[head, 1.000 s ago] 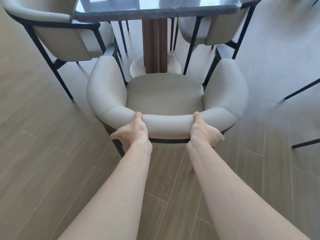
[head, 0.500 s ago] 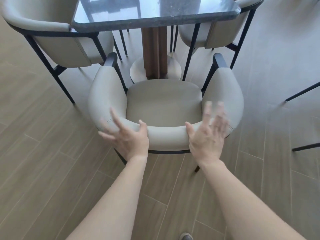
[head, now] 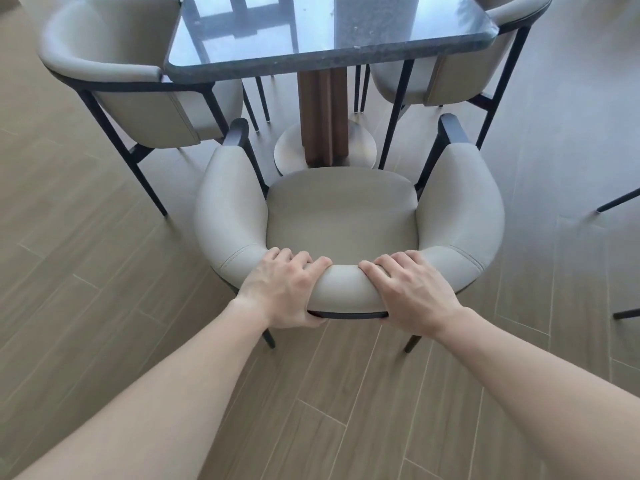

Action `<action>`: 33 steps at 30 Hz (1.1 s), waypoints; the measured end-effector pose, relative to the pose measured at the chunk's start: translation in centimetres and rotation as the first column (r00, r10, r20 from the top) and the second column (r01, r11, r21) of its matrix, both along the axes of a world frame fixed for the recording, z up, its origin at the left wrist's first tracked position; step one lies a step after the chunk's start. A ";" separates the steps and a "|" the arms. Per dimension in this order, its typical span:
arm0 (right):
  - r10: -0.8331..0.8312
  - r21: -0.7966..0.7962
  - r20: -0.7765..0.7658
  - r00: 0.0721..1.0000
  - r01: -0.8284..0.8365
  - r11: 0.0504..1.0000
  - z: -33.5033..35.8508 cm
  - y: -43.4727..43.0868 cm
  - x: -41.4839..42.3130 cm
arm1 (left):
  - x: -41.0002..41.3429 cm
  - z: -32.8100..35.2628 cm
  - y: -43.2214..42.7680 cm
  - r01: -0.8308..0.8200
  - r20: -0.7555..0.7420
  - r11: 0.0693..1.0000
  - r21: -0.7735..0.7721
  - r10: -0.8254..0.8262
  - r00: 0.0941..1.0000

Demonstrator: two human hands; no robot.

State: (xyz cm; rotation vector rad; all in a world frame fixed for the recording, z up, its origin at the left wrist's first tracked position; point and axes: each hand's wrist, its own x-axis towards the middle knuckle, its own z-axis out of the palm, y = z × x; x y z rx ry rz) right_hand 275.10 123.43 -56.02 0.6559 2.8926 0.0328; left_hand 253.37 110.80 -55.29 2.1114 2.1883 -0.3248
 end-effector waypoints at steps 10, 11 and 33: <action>-0.008 0.026 0.030 1.000 0.008 1.000 0.6 11.4 -4.4 | -2.9 0.6 10.4 -0.096 0.010 0.995 -0.020 0.096 0.995; -0.004 0.028 0.024 1.000 0.003 1.000 0.5 12.4 -5.0 | -3.5 0.5 11.3 -0.095 0.008 0.995 -0.017 0.095 0.995; 0.052 0.014 -0.058 0.997 -0.052 0.999 -0.1 25.4 -13.1 | -11.3 0.1 23.0 -0.154 0.016 0.987 0.046 0.153 0.988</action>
